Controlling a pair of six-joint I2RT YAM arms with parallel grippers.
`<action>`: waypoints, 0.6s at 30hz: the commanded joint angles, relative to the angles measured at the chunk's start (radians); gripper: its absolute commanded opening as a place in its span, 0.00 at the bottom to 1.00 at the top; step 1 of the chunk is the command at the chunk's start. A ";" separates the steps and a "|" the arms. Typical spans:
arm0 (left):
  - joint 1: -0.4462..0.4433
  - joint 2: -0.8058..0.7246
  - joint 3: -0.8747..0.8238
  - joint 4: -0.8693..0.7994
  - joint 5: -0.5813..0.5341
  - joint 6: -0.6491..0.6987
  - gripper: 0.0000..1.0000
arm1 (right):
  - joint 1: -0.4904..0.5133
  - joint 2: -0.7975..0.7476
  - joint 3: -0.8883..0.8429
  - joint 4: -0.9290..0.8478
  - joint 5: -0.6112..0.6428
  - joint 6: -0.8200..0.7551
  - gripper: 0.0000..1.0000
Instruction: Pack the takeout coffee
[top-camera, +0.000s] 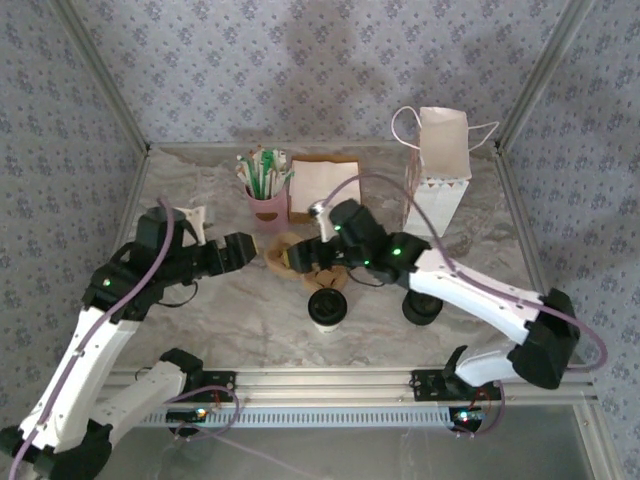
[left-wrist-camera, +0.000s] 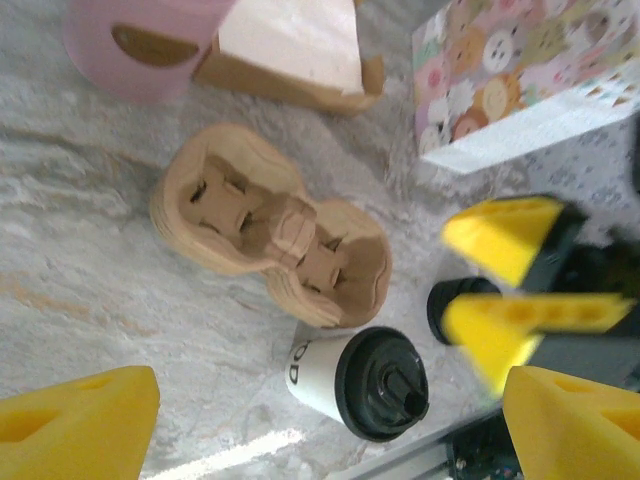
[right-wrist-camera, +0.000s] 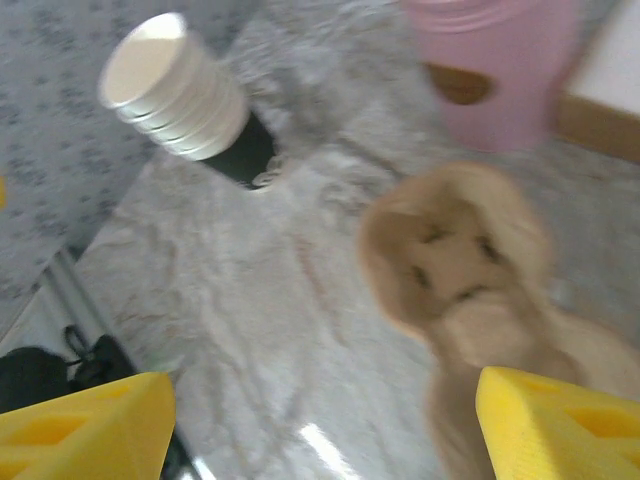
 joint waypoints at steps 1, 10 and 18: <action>-0.067 0.030 -0.023 0.071 -0.044 -0.034 0.89 | -0.079 -0.091 -0.051 -0.177 0.037 -0.038 0.83; -0.157 0.078 -0.085 0.109 -0.110 -0.066 0.89 | -0.308 -0.133 0.022 -0.336 0.005 -0.090 0.84; -0.161 0.075 -0.086 0.110 -0.113 -0.063 0.89 | -0.488 -0.031 0.389 -0.525 0.210 -0.137 0.74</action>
